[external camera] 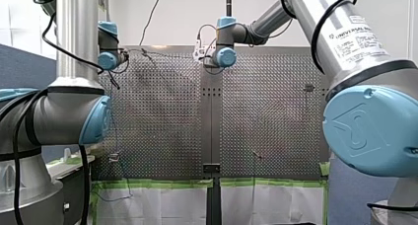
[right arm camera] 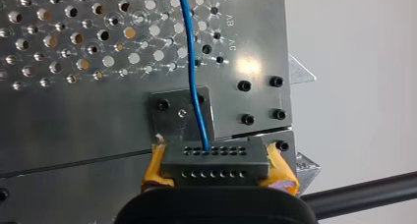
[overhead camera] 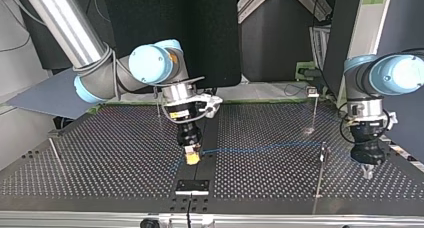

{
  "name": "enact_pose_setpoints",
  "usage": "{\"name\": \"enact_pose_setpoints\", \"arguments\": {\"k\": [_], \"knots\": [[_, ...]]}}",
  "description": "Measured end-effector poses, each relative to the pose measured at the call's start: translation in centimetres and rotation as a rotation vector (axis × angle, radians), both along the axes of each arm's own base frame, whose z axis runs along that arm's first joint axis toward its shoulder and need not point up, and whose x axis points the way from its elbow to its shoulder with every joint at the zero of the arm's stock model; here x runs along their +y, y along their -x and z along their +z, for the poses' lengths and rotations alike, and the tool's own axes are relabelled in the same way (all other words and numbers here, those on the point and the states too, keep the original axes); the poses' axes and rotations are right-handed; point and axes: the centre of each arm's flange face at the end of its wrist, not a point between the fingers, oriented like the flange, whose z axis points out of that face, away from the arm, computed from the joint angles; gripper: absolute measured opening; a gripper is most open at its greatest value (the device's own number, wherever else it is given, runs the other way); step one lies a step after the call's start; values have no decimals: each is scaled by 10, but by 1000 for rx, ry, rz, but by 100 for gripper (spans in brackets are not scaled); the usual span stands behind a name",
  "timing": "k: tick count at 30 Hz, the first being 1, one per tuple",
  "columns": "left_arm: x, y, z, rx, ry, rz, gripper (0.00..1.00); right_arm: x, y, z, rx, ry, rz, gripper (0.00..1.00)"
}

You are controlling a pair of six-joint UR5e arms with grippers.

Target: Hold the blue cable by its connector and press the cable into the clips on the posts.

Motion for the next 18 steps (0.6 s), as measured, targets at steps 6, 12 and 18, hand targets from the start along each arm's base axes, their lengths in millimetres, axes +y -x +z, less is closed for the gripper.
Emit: {"name": "enact_pose_setpoints", "arguments": {"k": [6,12,18], "knots": [[-1,1,-4,15,-47,5,56,0,0,0,2,-2,2,0],[-1,4,-9,58,-76,42,100,3,-1,0,4,-4,5,0],[-4,10,-13,105,-99,87,100,6,-3,-1,9,-8,9,0]]}}
